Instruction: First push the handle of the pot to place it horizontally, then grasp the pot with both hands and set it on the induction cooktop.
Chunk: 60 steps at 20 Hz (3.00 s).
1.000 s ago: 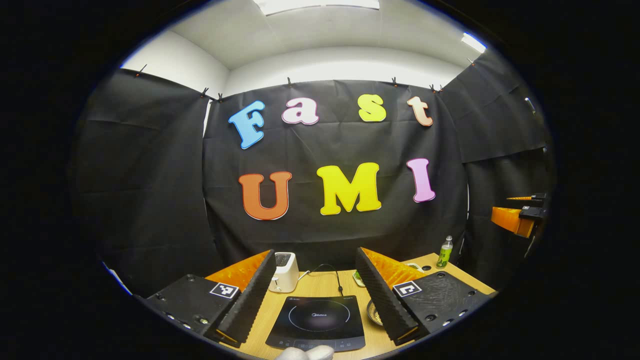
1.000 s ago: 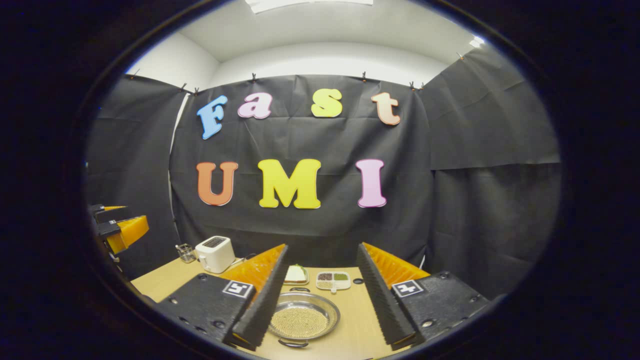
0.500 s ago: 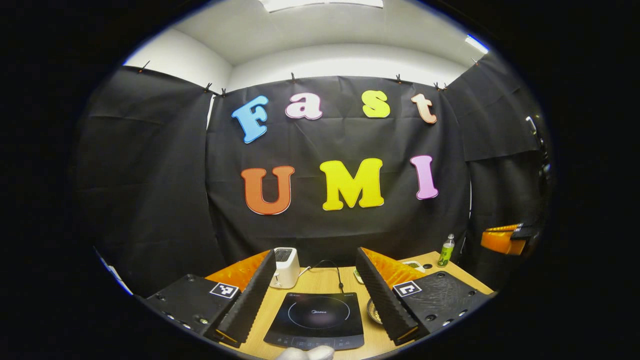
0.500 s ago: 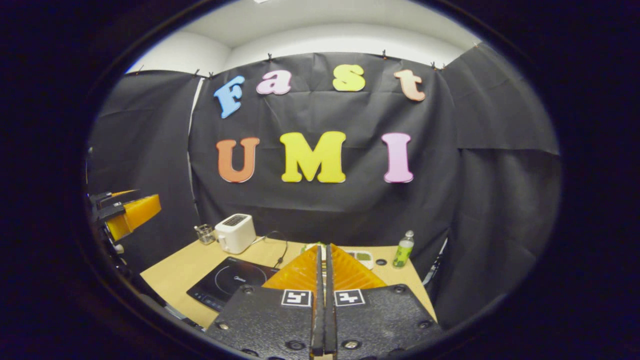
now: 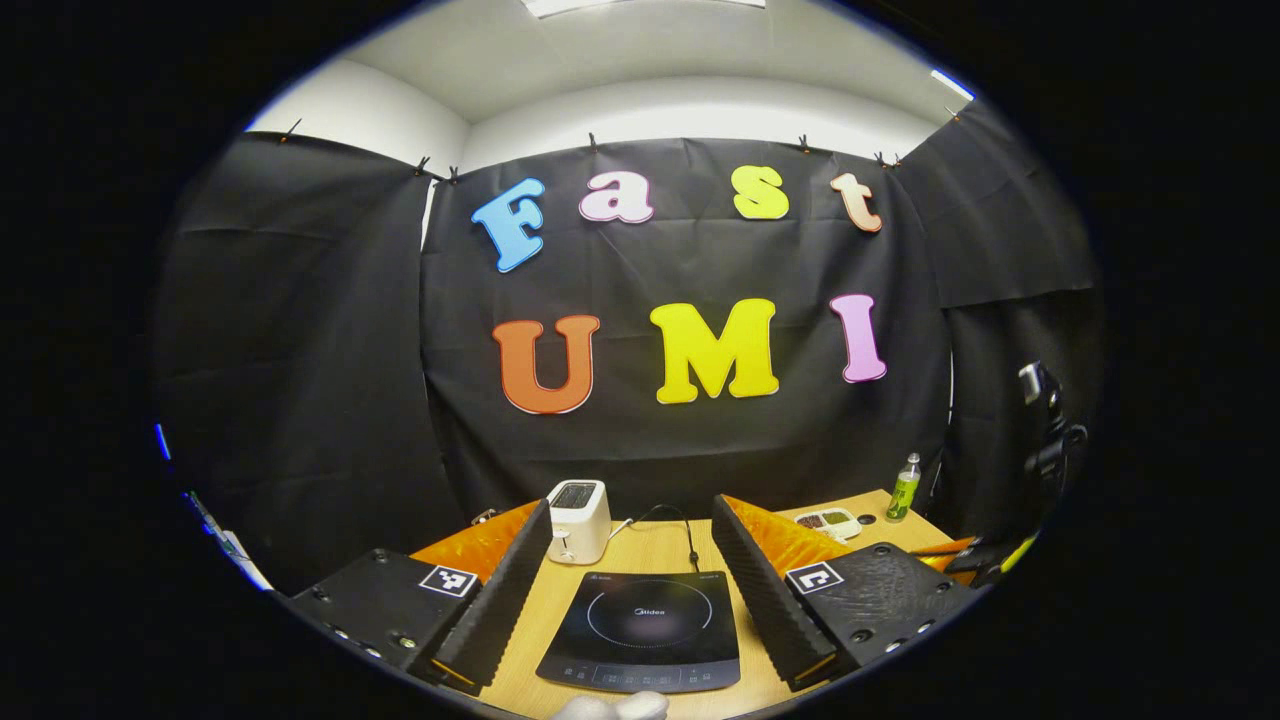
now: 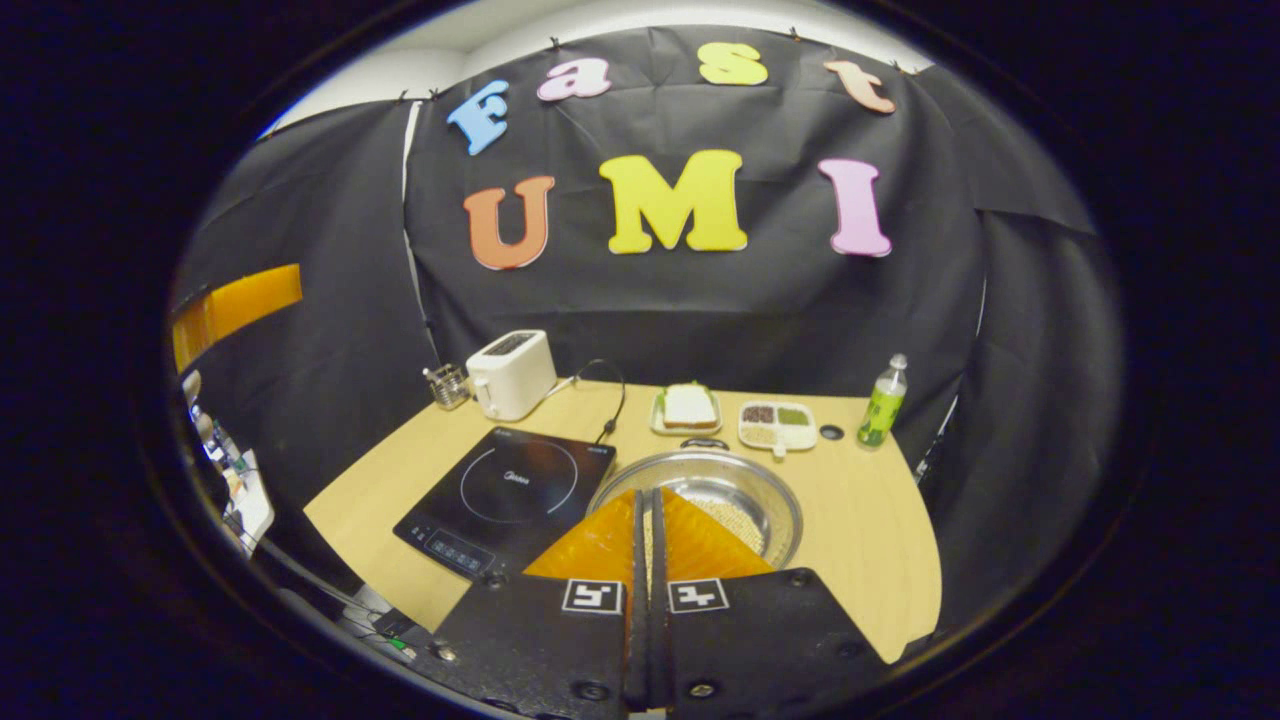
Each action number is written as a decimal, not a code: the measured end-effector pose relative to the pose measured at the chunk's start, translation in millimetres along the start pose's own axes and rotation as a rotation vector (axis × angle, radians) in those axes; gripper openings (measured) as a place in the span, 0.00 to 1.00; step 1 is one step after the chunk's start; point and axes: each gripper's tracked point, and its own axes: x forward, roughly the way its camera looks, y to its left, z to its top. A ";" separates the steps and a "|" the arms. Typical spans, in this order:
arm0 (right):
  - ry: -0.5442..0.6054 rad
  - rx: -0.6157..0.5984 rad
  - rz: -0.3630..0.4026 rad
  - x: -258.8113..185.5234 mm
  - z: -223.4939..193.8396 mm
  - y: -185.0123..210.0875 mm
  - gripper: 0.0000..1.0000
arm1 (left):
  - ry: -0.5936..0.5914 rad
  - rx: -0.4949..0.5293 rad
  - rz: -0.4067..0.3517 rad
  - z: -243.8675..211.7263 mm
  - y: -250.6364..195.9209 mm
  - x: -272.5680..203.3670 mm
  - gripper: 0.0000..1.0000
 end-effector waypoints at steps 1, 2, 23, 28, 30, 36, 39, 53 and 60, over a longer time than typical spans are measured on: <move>0.038 0.004 0.008 6.1 -15.3 2.3 0.04 | 0.008 -0.001 0.002 -2.3 1.0 -0.4 0.96; 0.070 0.005 0.018 12.4 -28.9 7.0 0.04 | 0.012 -0.005 0.008 -4.3 2.7 -1.0 0.96; 0.420 0.026 0.092 88.4 -167.4 22.9 0.01 | 0.097 -0.030 0.082 -37.5 22.3 11.2 0.96; 0.440 0.013 0.076 87.3 -176.9 17.7 0.00 | 0.102 -0.026 0.082 -40.5 21.1 12.2 0.96; 0.445 0.032 0.069 84.5 -178.7 11.4 0.04 | 0.102 -0.025 0.079 -40.4 19.1 11.3 0.96; 0.453 0.059 0.027 75.6 -183.1 -18.0 0.00 | 0.113 -0.026 0.061 -43.8 9.6 12.8 0.96; 0.452 0.070 -0.001 70.5 -184.4 -37.7 0.00 | 0.108 -0.027 0.050 -43.0 1.7 14.7 0.96; 0.454 0.079 -0.077 57.0 -186.2 -96.8 0.04 | 0.107 -0.042 0.023 -39.3 -23.7 25.6 0.96; 0.462 0.092 -0.139 50.6 -187.9 -130.0 0.04 | 0.122 -0.043 0.009 -43.7 -35.2 32.5 0.96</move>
